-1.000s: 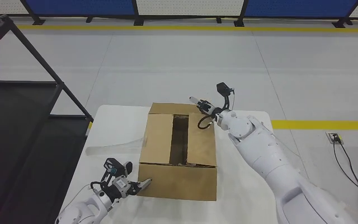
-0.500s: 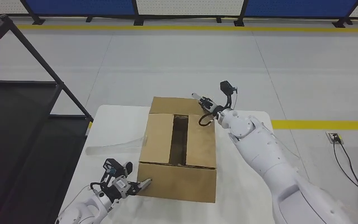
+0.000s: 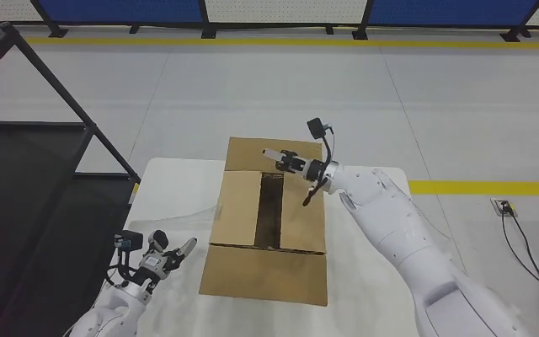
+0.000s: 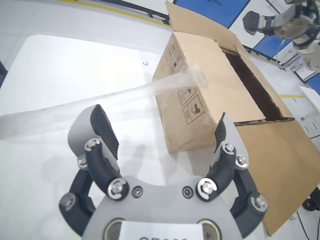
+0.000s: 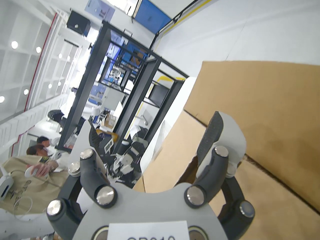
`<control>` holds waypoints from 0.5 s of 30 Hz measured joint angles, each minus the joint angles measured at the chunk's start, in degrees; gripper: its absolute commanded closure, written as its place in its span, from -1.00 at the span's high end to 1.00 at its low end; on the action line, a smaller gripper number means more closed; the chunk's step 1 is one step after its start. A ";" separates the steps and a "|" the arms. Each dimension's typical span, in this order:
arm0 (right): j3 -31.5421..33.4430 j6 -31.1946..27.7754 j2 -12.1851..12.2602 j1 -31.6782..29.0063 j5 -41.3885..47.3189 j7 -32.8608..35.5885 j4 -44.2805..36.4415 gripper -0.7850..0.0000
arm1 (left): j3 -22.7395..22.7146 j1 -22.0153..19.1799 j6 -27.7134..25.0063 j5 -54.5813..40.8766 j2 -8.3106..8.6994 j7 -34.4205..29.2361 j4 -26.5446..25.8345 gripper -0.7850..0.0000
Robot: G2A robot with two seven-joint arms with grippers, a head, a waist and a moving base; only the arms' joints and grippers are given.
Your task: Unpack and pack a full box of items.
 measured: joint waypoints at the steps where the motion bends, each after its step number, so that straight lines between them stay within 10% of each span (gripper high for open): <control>1: 0.22 0.90 0.24 -0.35 0.10 2.27 -1.01 1.00 | 0.31 -0.49 0.92 -0.76 -0.08 -0.87 0.38 1.00; 15: 0.32 1.42 0.36 -0.45 0.05 3.21 -1.32 1.00 | 0.44 -0.70 1.26 -1.16 -0.11 -1.20 0.55 1.00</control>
